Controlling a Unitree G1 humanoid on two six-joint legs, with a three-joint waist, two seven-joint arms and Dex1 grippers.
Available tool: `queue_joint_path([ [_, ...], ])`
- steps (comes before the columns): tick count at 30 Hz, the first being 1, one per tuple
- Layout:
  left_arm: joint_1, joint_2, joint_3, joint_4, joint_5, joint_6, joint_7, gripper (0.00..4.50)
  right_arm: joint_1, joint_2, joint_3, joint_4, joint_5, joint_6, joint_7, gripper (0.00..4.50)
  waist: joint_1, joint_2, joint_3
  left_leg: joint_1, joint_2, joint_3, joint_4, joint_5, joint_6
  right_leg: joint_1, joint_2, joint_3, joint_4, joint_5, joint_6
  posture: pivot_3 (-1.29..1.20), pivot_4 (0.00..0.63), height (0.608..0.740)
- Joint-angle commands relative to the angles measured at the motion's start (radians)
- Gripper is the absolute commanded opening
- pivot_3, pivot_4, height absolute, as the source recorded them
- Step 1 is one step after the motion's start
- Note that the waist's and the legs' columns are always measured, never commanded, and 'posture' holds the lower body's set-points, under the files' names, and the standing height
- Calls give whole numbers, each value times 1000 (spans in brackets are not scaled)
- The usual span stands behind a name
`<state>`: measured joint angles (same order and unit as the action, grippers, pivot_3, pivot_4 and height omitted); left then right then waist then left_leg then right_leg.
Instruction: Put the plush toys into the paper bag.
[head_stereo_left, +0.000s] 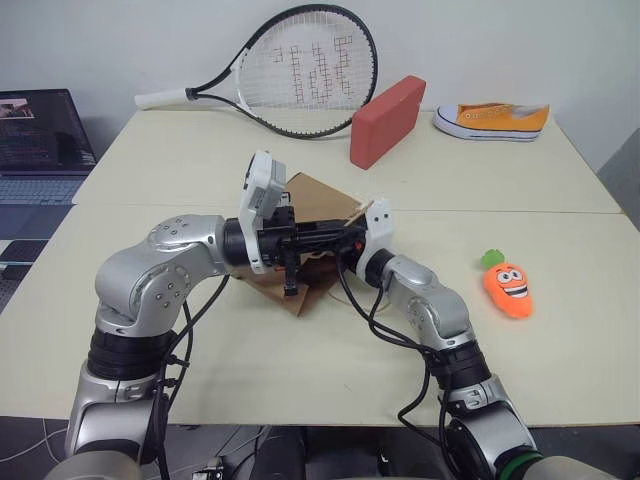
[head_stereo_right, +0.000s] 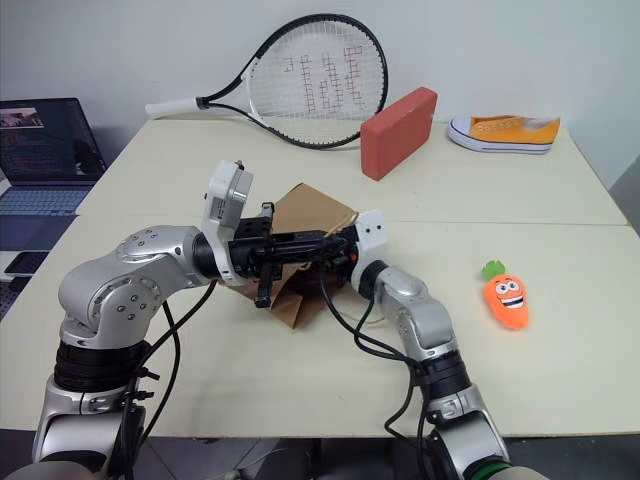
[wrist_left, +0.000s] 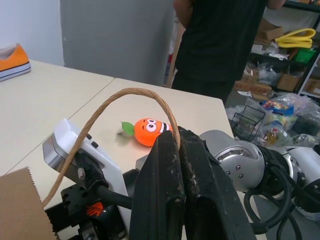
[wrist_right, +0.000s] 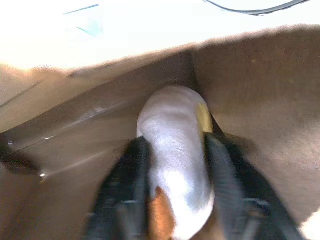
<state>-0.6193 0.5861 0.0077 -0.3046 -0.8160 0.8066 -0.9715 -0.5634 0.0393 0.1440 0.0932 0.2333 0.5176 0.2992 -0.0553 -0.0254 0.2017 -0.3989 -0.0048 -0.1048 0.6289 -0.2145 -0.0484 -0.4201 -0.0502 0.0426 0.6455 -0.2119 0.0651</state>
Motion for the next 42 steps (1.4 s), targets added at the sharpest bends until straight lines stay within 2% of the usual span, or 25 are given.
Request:
queue_joint_path([
  [1,1,6,7,-25,-11,-1,-1,0,-9,-4,14,-30,-15,-28,14,3266,-1,0,0,0,0,0,0,0,0,0,0,0,0,0,0,0,150,740],
  [4,0,4,4,-14,2,-9,4,0,-2,-32,31,-72,-17,5,43,4349,-1,0,0,0,0,0,0,0,0,0,0,0,0,0,0,0,150,740],
  [5,-2,2,3,-8,8,-14,6,0,3,-55,39,-103,-12,28,62,4457,-1,0,0,0,0,0,0,0,0,0,0,0,0,0,0,0,150,740],
  [8,-4,-1,0,1,18,-21,8,0,18,-104,49,-172,5,82,98,4457,0,0,0,0,0,0,0,0,0,0,0,0,0,0,0,0,150,740],
  [13,-1,-11,-7,12,42,-37,13,0,62,-249,22,-366,69,224,182,4457,1,0,0,0,0,0,0,0,0,0,0,0,0,0,0,0,150,740],
  [21,9,-13,-1,26,66,-54,10,0,161,-556,-142,-620,236,383,347,4457,6,0,0,-1,0,0,0,0,0,0,0,0,-1,0,0,0,150,740],
  [23,15,-7,3,34,73,-64,6,0,212,-670,-215,-644,237,333,413,4457,8,0,0,-1,0,0,0,0,0,0,0,0,-1,0,0,0,150,740],
  [26,19,-9,6,40,80,-75,7,0,287,-769,-313,-634,228,249,458,4457,16,0,0,-1,0,1,0,0,0,0,-1,0,-2,-1,-1,0,150,740],
  [31,29,-26,-3,43,93,-96,6,0,516,-910,-421,-559,73,3,504,4457,23,-1,0,-1,0,2,0,0,0,1,-1,0,-2,-2,-2,0,150,740],
  [36,31,-46,-14,52,105,-117,8,0,728,-928,-469,-482,-42,-239,523,4457,24,-1,0,-1,0,3,1,0,0,1,-1,2,-2,-2,-2,0,150,740],
  [42,29,-60,-16,58,115,-124,9,0,755,-897,-455,-359,-119,-369,469,4457,20,-1,0,1,0,7,2,0,0,1,-1,3,-2,-3,-3,0,150,740],
])
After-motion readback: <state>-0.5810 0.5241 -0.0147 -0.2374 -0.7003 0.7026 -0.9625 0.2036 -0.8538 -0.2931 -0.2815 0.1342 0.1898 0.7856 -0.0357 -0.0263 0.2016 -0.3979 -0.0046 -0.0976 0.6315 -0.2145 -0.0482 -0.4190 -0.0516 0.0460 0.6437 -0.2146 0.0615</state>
